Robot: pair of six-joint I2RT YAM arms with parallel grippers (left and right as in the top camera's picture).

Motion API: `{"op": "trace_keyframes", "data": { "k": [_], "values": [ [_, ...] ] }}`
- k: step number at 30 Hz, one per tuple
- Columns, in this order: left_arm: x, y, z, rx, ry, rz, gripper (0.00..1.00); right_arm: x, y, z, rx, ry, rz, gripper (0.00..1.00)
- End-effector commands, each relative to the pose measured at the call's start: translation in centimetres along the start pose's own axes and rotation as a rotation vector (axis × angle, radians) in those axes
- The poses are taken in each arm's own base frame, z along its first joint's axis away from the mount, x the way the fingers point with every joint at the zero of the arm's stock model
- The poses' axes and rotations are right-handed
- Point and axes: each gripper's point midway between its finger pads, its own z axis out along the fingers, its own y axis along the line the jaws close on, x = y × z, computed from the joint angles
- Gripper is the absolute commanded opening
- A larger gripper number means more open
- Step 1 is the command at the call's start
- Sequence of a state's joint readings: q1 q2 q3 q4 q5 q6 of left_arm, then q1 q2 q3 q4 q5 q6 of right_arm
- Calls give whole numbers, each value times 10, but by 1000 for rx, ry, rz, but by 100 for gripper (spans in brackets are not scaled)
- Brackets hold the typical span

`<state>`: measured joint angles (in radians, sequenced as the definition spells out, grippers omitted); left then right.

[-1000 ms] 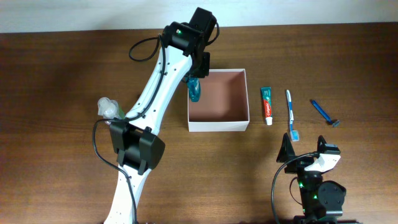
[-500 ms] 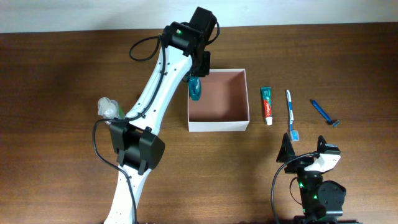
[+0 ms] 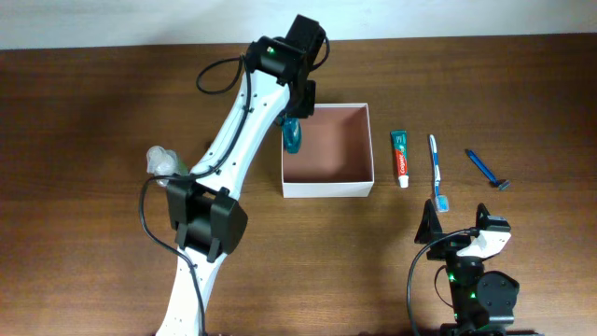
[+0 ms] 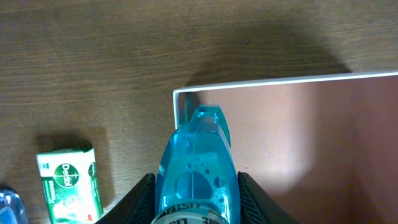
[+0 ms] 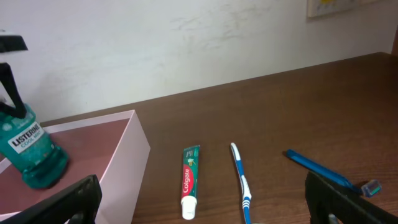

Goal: Pack container
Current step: 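Lower the bottle into the box's left corner and open the left gripper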

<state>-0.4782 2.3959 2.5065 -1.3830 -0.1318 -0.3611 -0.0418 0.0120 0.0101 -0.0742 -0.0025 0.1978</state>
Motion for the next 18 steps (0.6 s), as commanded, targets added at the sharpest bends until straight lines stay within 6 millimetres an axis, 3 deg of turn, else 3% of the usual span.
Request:
{"op": "trace_keyframes", "data": {
  "k": [1,5,9,15,18],
  "values": [
    [-5,4,-11,-5,-33,-19,22,2,0,0,-2,2,-10,99],
    [-6,4,-9,-4,-37,-20,22,2,0,0,-2,2,-10,99],
    [-7,3,-9,-2,-42,-21,38,2,0,0,-2,2,-10,99],
    [-7,3,-9,-1,-43,-21,41,2,0,0,-2,2,-9,99],
    [-7,3,-9,-1,-43,-21,59,2,0,0,-3,2,-10,99]
  ]
}}
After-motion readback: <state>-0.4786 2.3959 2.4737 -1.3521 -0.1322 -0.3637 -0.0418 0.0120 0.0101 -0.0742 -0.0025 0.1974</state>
